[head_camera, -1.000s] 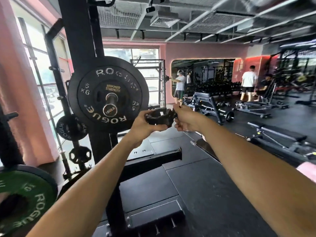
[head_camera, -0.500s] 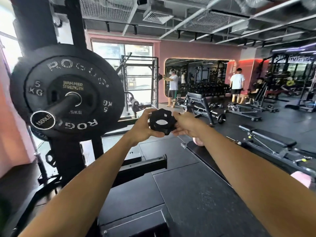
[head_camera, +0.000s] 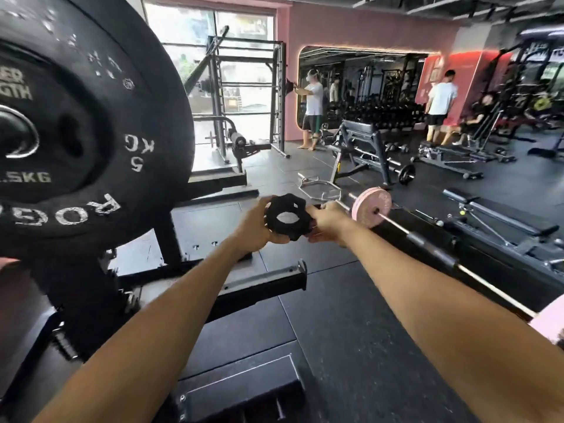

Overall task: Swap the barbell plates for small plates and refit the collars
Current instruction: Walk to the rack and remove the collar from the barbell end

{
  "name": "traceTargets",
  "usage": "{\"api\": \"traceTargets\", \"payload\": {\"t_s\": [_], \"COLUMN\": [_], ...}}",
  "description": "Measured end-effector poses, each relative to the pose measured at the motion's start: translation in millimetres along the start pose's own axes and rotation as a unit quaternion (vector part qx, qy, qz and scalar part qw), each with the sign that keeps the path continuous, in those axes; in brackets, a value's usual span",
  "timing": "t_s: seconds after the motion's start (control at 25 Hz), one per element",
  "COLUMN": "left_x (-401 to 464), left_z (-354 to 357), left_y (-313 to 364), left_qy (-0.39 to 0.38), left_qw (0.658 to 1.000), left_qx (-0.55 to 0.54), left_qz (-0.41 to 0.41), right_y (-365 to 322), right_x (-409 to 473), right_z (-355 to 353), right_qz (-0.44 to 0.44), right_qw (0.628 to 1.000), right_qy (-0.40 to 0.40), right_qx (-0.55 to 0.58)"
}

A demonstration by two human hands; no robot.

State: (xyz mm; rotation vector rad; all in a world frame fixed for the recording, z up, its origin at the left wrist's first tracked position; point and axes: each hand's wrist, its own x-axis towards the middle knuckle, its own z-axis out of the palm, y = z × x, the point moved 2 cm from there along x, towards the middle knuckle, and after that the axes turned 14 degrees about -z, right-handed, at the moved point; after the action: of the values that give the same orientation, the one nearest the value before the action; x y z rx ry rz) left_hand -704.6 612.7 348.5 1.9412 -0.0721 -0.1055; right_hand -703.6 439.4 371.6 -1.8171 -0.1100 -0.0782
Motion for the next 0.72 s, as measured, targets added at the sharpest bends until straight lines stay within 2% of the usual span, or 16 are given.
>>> {"api": "traceTargets", "payload": {"t_s": [0.32, 0.48, 0.72], "left_x": [157.8, 199.2, 240.6], "left_z": [15.9, 34.3, 60.2], "left_y": [-124.8, -185.9, -263.7], "left_qy": [-0.029, -0.037, -0.063], "left_qw": [0.992, 0.984, 0.969], "left_qx": [0.093, 0.121, 0.158], "left_qz": [-0.077, -0.128, -0.180], "right_y": [133.9, 210.8, 304.0], "right_x": [135.1, 172.2, 199.6], "right_z": [40.4, 60.9, 86.8], "right_qz": [0.069, 0.098, 0.175], "right_qw": [0.996, 0.989, 0.981], "right_qy": [0.027, 0.020, 0.014], "right_qx": [-0.052, -0.108, -0.083]}}
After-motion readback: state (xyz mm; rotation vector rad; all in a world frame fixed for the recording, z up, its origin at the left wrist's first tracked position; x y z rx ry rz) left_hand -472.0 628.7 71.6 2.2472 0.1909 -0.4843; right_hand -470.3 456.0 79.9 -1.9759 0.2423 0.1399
